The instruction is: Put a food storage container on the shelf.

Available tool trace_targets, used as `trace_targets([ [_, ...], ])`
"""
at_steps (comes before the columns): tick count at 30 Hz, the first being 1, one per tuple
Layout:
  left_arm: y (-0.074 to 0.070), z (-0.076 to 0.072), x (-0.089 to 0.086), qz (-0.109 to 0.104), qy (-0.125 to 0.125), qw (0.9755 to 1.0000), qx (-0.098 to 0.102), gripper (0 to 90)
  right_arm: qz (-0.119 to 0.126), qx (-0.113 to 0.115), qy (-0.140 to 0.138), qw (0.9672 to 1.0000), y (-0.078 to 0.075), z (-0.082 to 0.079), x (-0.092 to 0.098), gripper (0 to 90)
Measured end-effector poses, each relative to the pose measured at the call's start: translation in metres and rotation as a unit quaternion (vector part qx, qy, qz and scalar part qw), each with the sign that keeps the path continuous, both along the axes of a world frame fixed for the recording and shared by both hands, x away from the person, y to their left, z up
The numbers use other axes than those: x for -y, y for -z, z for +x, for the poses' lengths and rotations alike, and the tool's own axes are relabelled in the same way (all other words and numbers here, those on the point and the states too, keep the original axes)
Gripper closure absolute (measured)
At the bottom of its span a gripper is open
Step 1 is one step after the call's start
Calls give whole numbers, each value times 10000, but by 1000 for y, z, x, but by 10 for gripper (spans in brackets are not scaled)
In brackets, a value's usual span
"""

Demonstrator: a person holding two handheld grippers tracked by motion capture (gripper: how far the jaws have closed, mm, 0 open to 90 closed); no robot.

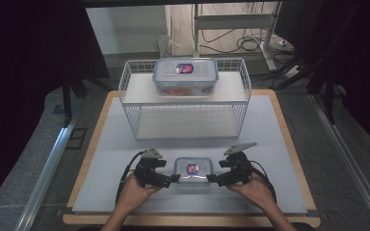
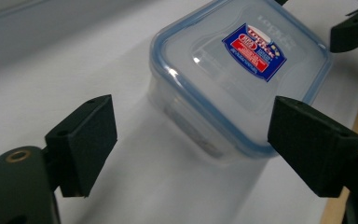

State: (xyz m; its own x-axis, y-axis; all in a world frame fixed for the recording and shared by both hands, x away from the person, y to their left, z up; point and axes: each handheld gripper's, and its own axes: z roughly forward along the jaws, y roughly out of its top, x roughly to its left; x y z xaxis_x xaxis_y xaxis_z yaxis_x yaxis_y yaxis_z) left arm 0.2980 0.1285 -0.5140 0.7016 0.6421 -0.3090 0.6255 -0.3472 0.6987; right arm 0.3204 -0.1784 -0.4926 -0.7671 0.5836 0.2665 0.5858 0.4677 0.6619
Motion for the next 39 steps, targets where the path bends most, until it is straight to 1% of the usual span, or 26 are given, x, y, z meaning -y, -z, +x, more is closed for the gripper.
trace_targets([
  [2, 2, 4, 1, -144, 24, 9998, -146, 174, -49, -56, 29, 10000, 1, 2, -3, 236],
  [3, 3, 5, 2, -212, 67, 9995, -212, 179, -82, -86, 38, 9999, 3, 4, -4, 234],
  [5, 5, 7, 4, -338, 125, 9987, -357, 192, 110, -342, 59, 9993, 7, 7, -5, 240],
  [6, 6, 8, 5, -401, 144, 9983, -400, 197, 162, -438, 63, 9989, 8, 8, -6, 240],
  [8, 7, 9, 8, -453, 264, 9975, -471, 214, 240, -592, 60, 9979, 10, 10, -7, 239],
  [9, 7, 9, 9, -501, 266, 9970, -522, 228, 293, -699, 47, 9971, 12, 10, -8, 239],
  [11, 7, 8, 10, -486, 258, 9971, -534, 231, 436, -974, 23, 9943, 16, 12, -10, 237],
  [13, 6, 8, 8, -489, 238, 9970, -554, 258, 508, -1136, 76, 9922, 19, 13, -10, 226],
  [14, 6, 8, 7, -532, 218, 9967, -572, 283, 507, -1158, 46, 9920, 19, 13, -10, 234],
  [17, 6, 8, 4, -578, 203, 9962, -621, 317, 502, -1065, 52, 9930, 16, 10, -8, 300],
  [19, 6, 5, 3, -566, 237, 9963, -596, 325, 504, -988, 45, 9938, 14, 8, -6, 340],
  [21, 5, 3, 3, -550, 254, 9965, -567, 339, 561, -984, 44, 9936, 13, 7, -3, 371],
  [22, 5, 1, 2, -569, 245, 9962, -616, 347, 550, -979, 3, 9937, 13, 7, -2, 380],
  [24, 7, 0, 0, -675, 256, 9945, -755, 370, 561, -994, -40, 9935, 13, 5, -1, 402],
  [27, 9, -3, -4, -764, 313, 9938, -748, 405, 599, -986, -69, 9933, 12, 2, 2, 431],
  [29, 8, -3, -7, -881, 269, 9927, -777, 433, 628, -968, -80, 9933, 12, 1, 3, 455],
  [32, 10, -2, -13, -1197, 242, 9889, -850, 508, 790, -1019, -88, 9916, 12, 1, 8, 505],
  [33, 10, -2, -14, -1232, 244, 9881, -883, 520, 848, -1053, -83, 9908, 13, 1, 9, 512],
  [38, 10, -3, -16, -1235, 239, 9881, -881, 543, 955, -1126, -62, 9890, 13, 2, 10, 529],
  [39, 10, -3, -16, -1266, 218, 9877, -890, 545, 995, -1168, -58, 9881, 14, 3, 11, 541],
])
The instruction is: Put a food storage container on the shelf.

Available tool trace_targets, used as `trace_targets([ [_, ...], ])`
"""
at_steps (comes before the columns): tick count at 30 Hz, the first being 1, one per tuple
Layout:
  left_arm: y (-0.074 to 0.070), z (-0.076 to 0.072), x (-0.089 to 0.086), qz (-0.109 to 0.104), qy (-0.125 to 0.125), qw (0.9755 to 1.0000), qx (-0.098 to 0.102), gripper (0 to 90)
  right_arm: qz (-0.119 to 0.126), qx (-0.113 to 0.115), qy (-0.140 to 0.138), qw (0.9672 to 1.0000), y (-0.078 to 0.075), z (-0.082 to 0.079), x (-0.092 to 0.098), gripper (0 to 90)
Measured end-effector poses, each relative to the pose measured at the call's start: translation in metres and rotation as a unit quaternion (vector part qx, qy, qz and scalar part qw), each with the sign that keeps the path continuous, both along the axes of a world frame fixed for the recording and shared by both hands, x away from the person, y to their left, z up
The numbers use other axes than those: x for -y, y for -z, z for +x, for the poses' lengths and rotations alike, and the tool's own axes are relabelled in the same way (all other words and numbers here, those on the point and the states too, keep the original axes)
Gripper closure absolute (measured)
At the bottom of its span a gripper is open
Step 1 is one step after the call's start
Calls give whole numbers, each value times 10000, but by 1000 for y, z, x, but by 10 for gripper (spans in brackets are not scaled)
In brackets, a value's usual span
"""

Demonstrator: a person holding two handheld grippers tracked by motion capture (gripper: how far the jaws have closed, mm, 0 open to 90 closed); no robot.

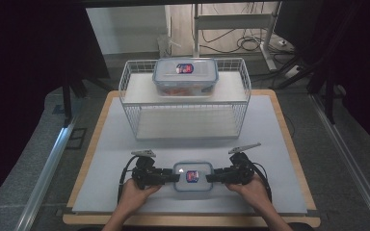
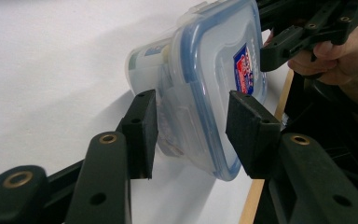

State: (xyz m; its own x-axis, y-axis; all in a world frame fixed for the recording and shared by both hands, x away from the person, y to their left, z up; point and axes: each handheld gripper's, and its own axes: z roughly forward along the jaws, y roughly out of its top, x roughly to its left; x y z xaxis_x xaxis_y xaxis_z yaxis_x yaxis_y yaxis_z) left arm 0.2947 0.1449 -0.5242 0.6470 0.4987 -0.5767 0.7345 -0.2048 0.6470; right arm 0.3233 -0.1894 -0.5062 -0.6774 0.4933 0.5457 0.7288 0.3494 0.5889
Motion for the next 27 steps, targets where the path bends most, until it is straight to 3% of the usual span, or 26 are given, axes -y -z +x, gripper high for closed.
trace_targets([
  [6, 1, 1, -2, -149, -123, 9997, -129, 555, 214, -254, 111, 9994, 3, 1, 4, 563],
  [8, 0, 0, -4, -258, -218, 9994, -50, 568, 311, -291, 142, 9990, 3, 1, 5, 576],
  [9, -3, -1, -7, -384, -343, 9986, 111, 592, 386, -317, 163, 9986, 3, 1, 5, 585],
  [10, -8, -2, -11, -528, -483, 9971, 242, 671, 467, -313, 159, 9983, 2, 1, 5, 590],
  [11, -11, 0, -12, -491, -475, 9974, 247, 752, 455, -308, 135, 9984, 0, 0, 5, 592],
  [12, -11, 0, -12, -466, -446, 9976, 263, 753, 440, -277, 136, 9986, 0, 0, 4, 593],
  [15, -9, -1, -12, -521, -479, 9972, 238, 749, 458, -291, 159, 9984, 1, -1, 5, 593],
  [17, -9, -1, -10, -385, -418, 9981, 251, 723, 457, -258, 133, 9985, 0, 0, 4, 593],
  [19, -2, 0, -6, -276, -332, 9990, 80, 598, 437, -173, 93, 9989, -2, -1, 2, 592],
  [21, 5, 1, -6, -394, -316, 9987, -108, 533, 416, -157, 104, 9990, -1, -1, 2, 587],
  [27, 9, -2, -7, -478, -201, 9984, -211, 541, 413, -212, 104, 9989, 3, 0, 4, 583],
])
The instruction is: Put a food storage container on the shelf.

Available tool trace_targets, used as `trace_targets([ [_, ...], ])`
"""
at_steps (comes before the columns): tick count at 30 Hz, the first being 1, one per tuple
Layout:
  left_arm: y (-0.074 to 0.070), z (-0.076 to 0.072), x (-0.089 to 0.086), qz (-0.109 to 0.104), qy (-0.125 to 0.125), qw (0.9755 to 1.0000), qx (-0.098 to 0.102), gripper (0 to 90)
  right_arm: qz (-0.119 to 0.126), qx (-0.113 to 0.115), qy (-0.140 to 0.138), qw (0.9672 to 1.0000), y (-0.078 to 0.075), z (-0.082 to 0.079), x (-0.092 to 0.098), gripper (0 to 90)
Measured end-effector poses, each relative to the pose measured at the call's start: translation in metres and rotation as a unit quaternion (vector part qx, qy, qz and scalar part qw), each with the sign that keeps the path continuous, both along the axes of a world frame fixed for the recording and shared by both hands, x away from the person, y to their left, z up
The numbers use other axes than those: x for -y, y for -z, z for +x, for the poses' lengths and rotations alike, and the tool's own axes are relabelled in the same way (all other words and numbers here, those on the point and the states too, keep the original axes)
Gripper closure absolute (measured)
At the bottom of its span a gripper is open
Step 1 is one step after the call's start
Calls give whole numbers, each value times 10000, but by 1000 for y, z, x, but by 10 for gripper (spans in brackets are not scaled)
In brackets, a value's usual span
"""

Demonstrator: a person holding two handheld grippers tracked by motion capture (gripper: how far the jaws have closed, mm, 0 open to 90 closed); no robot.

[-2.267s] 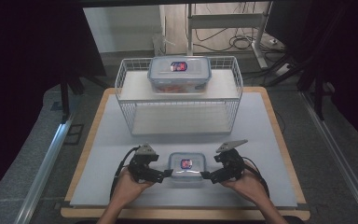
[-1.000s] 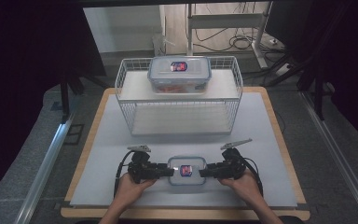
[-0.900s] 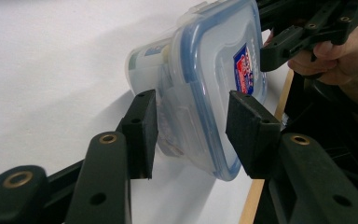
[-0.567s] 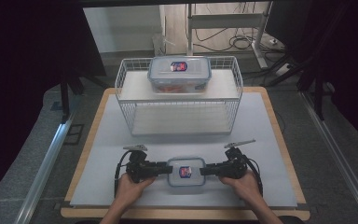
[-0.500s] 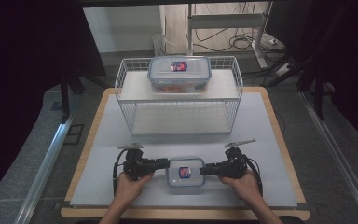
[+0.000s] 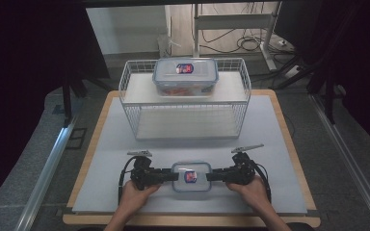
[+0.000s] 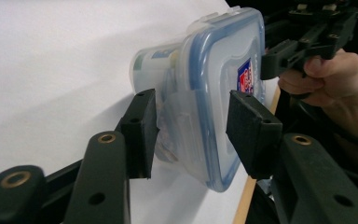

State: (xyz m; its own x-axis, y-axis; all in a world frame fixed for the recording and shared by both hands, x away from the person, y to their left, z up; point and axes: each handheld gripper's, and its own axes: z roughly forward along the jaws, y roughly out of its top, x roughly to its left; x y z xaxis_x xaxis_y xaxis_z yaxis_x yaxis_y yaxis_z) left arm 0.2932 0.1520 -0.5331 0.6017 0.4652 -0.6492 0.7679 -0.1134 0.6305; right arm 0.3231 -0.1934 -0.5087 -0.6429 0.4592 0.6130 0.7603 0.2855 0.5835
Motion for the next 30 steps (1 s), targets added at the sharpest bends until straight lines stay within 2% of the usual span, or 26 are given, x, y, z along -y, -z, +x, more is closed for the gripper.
trace_targets([
  [2, 1, -1, -2, -55, 10, 10000, -8, 565, -57, 34, 0, 10000, 0, 0, -1, 577],
  [9, 8, -2, -4, -295, 2, 9995, -133, 571, -32, 21, 0, 10000, 1, 0, 0, 578],
  [15, 8, -3, -4, -216, 21, 9997, -80, 570, 27, -39, 13, 10000, 4, 1, 1, 578],
  [23, 6, 0, -4, -279, -29, 9991, -304, 578, 97, -94, 54, 9999, 4, 0, 2, 585],
  [26, 3, 2, -4, -321, -97, 9991, -254, 577, 194, -150, 118, 9996, 3, 1, 2, 591],
  [30, -2, 4, -4, -345, -123, 9992, -176, 579, 287, -93, 178, 9994, 0, 3, 4, 593],
])
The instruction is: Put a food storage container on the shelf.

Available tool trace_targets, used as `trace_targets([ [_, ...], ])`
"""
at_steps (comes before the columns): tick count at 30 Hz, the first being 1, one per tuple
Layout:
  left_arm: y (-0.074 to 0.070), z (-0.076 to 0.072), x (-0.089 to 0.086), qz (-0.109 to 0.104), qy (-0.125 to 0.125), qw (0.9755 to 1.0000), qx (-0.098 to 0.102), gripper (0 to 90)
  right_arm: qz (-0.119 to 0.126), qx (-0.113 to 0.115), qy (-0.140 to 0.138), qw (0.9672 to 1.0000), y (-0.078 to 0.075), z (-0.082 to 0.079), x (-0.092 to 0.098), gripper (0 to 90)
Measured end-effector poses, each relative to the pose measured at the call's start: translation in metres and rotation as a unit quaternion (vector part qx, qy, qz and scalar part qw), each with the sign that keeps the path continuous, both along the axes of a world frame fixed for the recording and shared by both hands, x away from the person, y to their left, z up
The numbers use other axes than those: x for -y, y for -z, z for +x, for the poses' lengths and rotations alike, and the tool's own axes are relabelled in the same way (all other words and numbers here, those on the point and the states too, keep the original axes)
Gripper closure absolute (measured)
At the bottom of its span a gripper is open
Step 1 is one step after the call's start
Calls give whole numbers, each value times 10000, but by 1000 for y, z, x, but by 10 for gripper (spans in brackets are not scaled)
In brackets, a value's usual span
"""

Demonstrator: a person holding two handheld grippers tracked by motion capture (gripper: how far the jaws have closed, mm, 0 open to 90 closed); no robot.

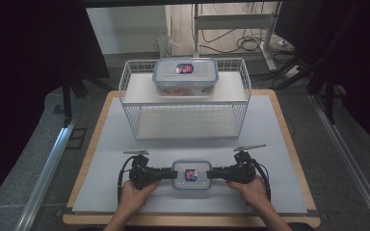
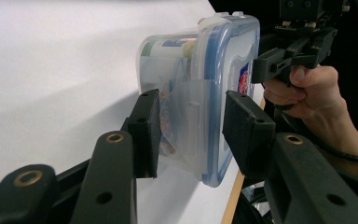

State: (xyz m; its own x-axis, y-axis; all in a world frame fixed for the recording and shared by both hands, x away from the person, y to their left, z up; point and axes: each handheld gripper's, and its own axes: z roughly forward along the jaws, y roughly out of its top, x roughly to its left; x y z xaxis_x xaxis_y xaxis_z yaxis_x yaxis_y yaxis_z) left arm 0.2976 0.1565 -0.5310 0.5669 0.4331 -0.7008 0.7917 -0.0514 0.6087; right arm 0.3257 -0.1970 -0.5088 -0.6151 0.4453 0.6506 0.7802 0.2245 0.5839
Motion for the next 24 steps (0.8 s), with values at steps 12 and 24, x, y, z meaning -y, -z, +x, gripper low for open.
trace_targets([
  [12, -36, 10, -1, 102, -37, 9991, 411, 576, 119, 319, 45, 9994, -30, 8, 0, 593],
  [24, -99, 30, -5, 224, -155, 9958, 878, 573, 251, 653, 39, 9975, -85, 31, -6, 591],
])
